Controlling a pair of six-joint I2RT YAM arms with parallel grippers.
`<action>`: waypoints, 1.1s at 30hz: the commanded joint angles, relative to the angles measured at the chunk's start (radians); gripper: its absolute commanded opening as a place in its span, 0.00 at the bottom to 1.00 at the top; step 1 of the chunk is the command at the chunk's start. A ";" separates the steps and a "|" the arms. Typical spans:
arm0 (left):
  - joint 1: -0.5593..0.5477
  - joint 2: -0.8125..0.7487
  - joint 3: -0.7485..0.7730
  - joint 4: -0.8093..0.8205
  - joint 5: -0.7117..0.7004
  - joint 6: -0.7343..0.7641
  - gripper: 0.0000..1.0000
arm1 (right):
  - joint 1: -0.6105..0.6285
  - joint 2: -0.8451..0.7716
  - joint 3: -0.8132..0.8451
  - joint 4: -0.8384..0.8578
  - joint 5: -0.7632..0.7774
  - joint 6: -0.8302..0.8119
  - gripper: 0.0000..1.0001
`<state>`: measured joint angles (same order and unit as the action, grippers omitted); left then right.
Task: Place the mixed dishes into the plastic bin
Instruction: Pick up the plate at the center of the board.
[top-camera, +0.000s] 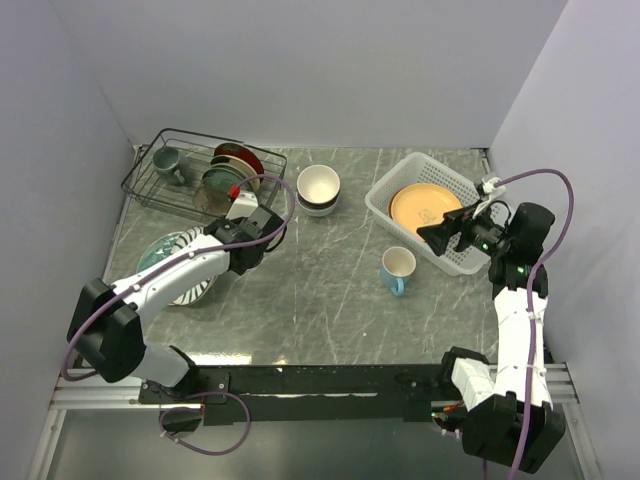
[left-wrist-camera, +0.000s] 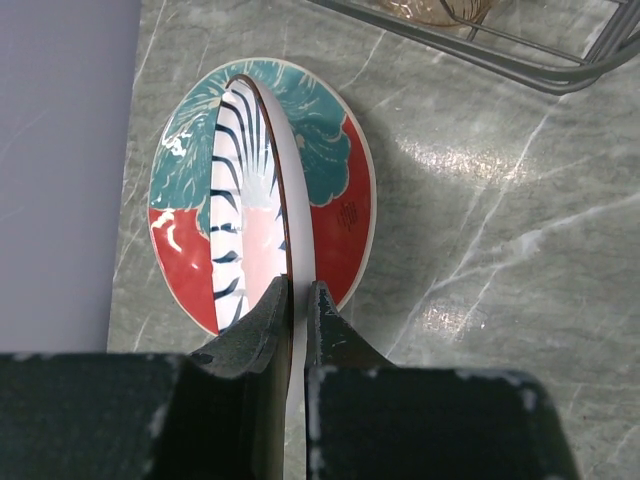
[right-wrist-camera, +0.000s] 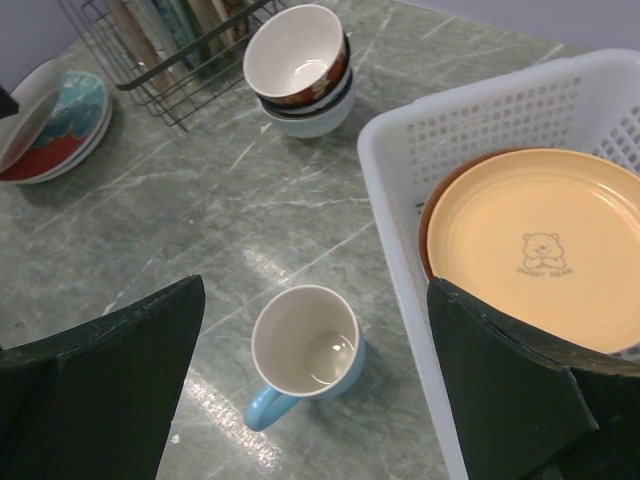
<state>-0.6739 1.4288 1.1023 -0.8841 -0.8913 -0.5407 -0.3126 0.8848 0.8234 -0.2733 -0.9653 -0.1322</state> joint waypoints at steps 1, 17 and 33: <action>-0.004 -0.054 0.050 0.002 -0.074 0.005 0.01 | 0.013 -0.001 -0.018 0.064 -0.136 0.011 1.00; -0.003 -0.034 0.087 0.005 -0.015 -0.074 0.01 | 0.797 0.236 -0.029 0.319 0.016 0.130 1.00; 0.011 -0.048 0.116 0.005 0.038 -0.137 0.01 | 1.165 0.732 0.034 0.967 0.418 0.875 1.00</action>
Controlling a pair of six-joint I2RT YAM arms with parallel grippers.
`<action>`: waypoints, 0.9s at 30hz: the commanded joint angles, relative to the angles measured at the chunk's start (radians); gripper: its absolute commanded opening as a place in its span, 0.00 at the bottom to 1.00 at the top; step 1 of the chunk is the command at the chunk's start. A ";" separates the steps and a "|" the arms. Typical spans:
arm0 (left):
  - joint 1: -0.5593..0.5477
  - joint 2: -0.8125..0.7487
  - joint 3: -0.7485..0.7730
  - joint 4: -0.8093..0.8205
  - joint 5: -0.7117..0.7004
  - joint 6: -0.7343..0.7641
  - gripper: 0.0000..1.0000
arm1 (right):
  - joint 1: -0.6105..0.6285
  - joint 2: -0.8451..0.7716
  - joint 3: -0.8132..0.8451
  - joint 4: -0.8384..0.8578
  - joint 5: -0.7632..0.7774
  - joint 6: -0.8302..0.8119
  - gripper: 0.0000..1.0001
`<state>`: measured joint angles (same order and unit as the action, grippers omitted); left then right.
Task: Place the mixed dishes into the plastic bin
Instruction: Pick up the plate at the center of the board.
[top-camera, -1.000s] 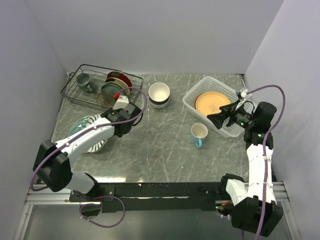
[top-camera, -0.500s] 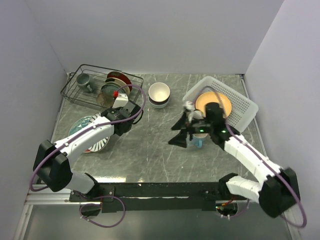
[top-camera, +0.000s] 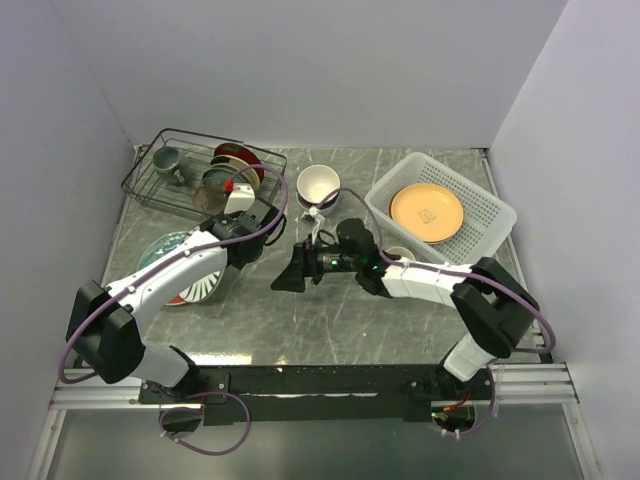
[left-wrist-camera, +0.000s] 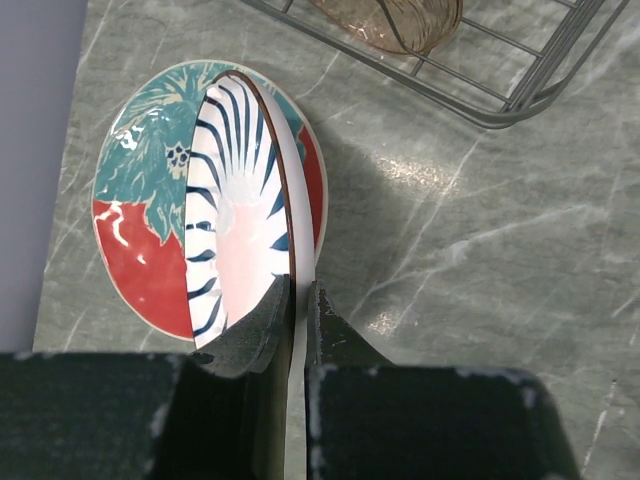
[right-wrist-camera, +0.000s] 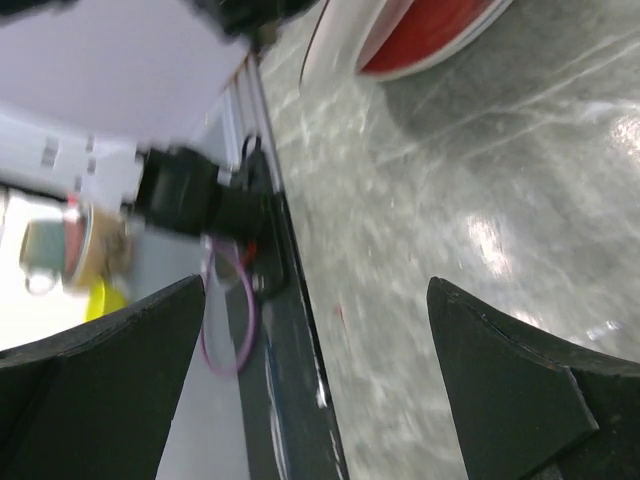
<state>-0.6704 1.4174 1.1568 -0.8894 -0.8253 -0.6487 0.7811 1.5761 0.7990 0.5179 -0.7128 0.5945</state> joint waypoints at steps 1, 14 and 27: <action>0.008 -0.038 0.064 0.010 -0.025 -0.031 0.01 | 0.087 0.059 0.072 0.171 0.170 0.149 1.00; 0.035 -0.057 0.053 0.017 0.008 -0.049 0.01 | 0.159 0.376 0.150 0.542 0.280 0.424 1.00; 0.048 -0.040 0.063 0.030 0.064 -0.083 0.01 | 0.181 0.538 0.247 0.732 0.309 0.508 1.00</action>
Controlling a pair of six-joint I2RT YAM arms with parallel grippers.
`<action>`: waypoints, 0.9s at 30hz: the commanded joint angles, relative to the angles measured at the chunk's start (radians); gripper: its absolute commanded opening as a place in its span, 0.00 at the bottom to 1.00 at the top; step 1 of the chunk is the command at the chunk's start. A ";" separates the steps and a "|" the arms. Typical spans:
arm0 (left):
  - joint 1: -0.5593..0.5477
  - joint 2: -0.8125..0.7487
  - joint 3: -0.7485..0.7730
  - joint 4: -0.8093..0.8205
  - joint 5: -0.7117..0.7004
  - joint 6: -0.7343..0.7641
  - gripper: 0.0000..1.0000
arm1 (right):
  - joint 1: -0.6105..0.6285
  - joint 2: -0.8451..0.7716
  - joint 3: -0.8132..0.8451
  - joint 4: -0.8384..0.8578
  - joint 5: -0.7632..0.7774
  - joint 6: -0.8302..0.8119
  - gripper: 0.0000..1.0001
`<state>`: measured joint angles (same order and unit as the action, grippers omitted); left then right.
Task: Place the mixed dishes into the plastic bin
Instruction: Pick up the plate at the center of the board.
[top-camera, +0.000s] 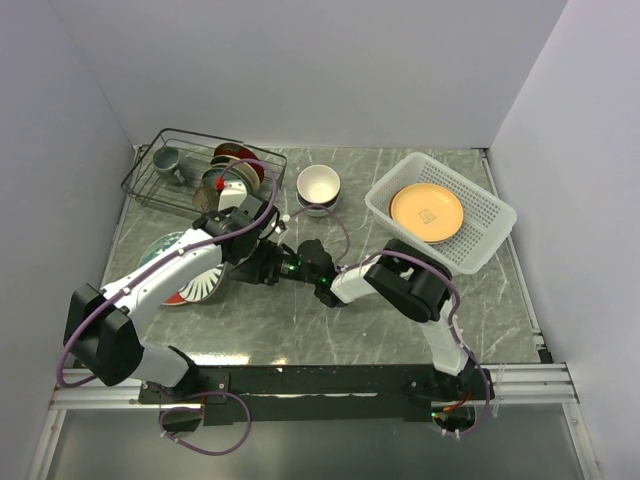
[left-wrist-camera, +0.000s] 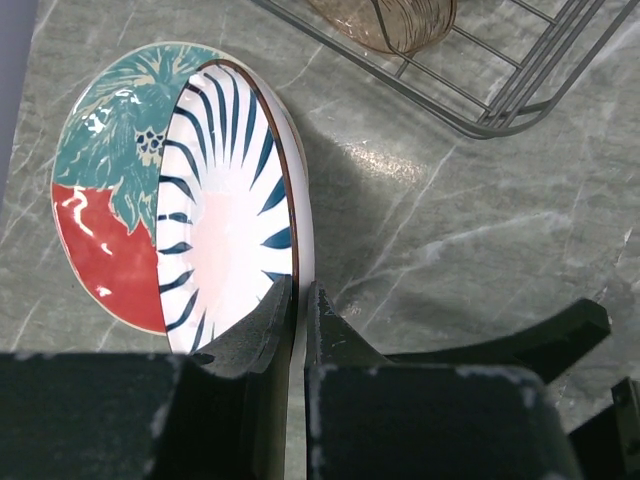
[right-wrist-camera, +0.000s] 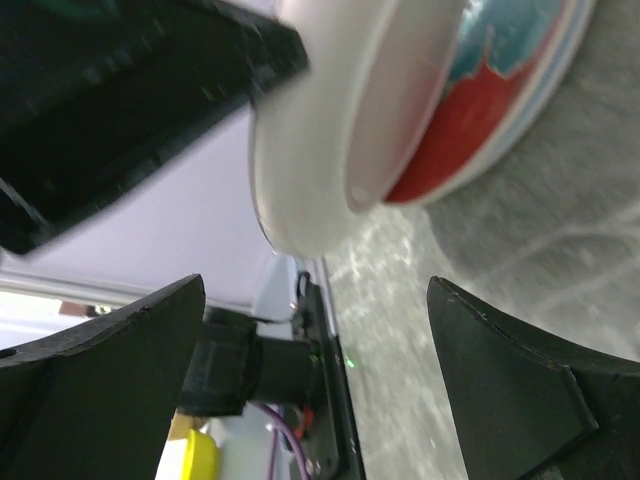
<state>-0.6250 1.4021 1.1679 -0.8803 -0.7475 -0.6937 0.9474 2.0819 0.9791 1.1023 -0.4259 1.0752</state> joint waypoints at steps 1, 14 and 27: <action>0.004 -0.023 0.053 0.018 -0.010 -0.044 0.01 | 0.017 0.050 0.090 0.145 0.022 0.038 1.00; 0.002 -0.031 0.035 0.014 0.011 -0.105 0.01 | 0.028 0.153 0.225 0.094 0.032 0.121 0.96; 0.034 -0.031 0.059 0.003 0.007 -0.225 0.01 | 0.030 0.188 0.260 0.065 0.056 0.137 0.86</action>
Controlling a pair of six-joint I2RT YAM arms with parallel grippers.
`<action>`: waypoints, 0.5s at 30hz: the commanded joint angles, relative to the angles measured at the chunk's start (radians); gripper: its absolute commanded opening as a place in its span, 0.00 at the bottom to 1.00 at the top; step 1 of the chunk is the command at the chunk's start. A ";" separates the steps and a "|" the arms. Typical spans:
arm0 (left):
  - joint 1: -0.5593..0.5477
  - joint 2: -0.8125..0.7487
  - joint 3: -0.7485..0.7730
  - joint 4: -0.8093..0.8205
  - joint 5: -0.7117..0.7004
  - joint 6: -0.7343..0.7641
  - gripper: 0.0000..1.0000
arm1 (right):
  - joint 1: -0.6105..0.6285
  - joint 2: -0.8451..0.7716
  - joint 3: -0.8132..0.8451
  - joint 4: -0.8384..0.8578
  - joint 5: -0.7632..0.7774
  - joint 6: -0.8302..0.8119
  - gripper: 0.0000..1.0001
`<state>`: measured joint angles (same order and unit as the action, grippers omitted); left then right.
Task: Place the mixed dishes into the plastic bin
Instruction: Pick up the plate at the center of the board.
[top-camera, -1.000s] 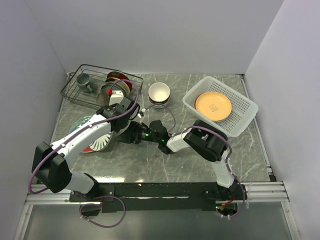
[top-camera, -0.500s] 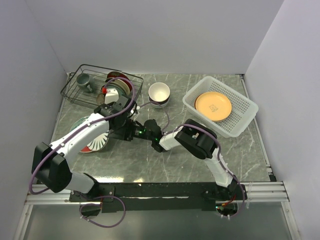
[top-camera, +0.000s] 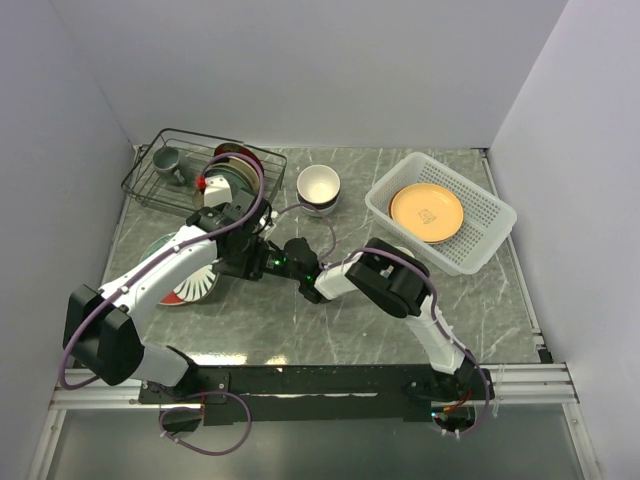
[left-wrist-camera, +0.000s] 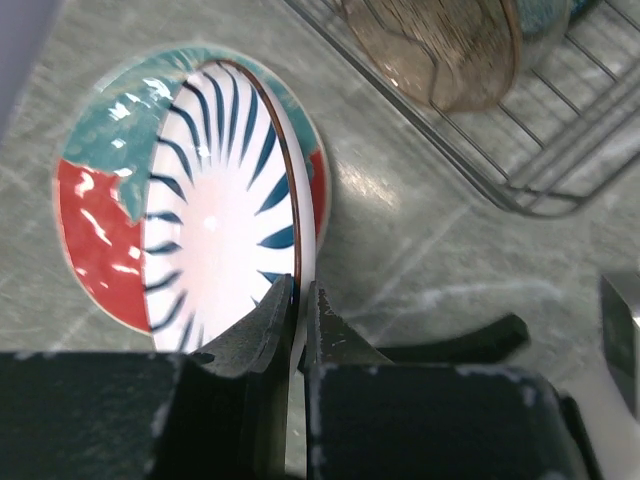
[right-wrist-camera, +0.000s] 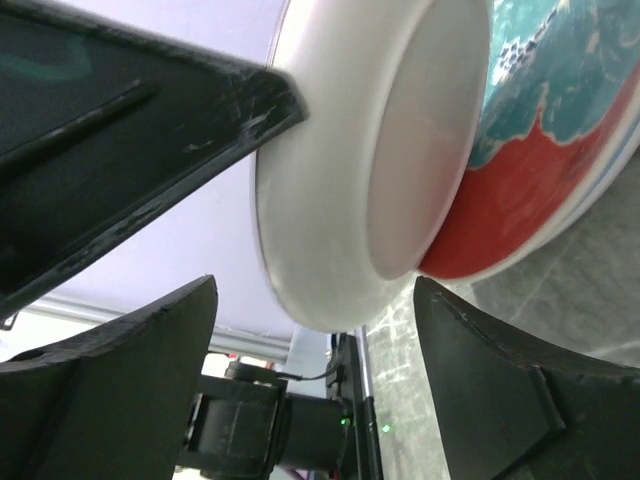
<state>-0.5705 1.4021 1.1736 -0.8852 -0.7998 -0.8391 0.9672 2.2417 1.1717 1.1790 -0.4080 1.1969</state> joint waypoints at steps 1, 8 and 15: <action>-0.016 -0.032 0.055 0.005 0.054 -0.084 0.01 | 0.011 0.033 0.069 -0.013 0.041 0.015 0.85; 0.011 -0.063 0.049 0.014 0.076 -0.101 0.01 | 0.007 0.050 0.115 -0.079 0.037 0.007 0.79; 0.020 -0.081 0.032 0.023 0.083 -0.104 0.01 | 0.002 0.076 0.169 -0.111 0.031 0.029 0.65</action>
<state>-0.5510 1.3708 1.1786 -0.8845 -0.7090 -0.9081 0.9684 2.2936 1.2850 1.0702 -0.3904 1.2156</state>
